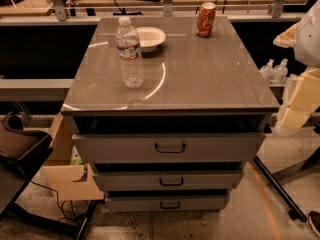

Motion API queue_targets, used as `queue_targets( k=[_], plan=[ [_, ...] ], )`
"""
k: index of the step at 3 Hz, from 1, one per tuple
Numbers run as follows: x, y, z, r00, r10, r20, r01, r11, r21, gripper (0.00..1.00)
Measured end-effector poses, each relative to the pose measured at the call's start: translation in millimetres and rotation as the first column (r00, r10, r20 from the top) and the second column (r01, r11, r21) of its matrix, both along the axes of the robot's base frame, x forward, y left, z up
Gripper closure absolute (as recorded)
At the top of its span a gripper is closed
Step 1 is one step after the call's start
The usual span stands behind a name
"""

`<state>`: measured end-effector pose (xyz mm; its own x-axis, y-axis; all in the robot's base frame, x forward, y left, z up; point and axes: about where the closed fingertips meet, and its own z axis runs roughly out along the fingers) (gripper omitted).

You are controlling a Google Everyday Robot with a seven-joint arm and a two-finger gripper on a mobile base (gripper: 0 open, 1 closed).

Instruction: Move coke can near water bottle

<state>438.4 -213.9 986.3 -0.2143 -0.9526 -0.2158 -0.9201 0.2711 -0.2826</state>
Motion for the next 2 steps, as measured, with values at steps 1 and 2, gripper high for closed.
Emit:
queue_targets(
  k=[1, 2],
  plan=[
    [0, 0, 0, 1.0000, 0.000, 0.000, 0.000, 1.000, 0.000, 0.00],
    [12, -3, 3, 0.9985, -0.021, 0.051, 0.020, 1.000, 0.023, 0.00]
  ],
)
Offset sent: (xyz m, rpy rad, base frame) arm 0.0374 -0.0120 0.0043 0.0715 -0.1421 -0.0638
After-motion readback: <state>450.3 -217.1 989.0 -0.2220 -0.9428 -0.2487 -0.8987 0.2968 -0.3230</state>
